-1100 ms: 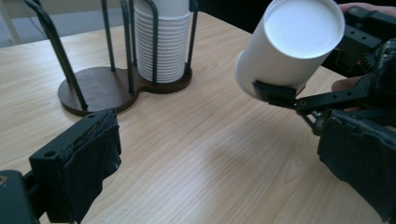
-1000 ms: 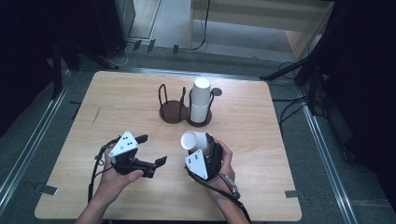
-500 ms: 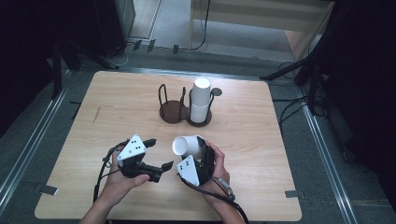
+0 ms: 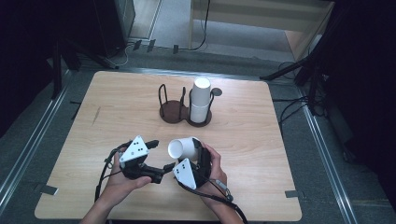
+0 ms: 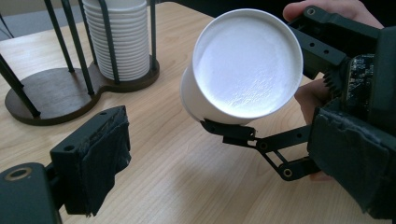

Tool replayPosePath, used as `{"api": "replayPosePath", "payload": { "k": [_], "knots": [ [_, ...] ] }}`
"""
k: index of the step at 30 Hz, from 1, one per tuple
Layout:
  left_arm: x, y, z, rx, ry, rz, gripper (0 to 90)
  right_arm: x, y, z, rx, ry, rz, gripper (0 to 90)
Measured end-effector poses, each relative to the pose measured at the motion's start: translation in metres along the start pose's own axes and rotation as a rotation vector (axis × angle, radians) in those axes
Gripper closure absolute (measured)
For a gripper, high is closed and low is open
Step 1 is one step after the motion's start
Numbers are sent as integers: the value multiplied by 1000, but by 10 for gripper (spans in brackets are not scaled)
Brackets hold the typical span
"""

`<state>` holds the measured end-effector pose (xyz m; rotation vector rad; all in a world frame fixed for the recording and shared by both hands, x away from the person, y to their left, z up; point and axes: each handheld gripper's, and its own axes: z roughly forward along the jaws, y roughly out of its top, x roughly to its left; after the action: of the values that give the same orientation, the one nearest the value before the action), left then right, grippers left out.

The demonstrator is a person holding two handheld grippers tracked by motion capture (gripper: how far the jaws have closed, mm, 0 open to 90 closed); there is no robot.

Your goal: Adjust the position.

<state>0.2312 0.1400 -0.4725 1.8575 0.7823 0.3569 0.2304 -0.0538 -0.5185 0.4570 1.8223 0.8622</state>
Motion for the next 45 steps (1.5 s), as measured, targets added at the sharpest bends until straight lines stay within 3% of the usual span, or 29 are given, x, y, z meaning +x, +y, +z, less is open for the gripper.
{"api": "replayPosePath", "payload": {
  "k": [24, 45],
  "knots": [
    [-10, 1, 1, -6, -8, 66, 156, 8, 4, -6, -81, 83, -13, 275],
    [-10, 0, 1, -9, -21, 73, 246, 10, 6, -9, -129, 153, -21, 272]
  ]
}}
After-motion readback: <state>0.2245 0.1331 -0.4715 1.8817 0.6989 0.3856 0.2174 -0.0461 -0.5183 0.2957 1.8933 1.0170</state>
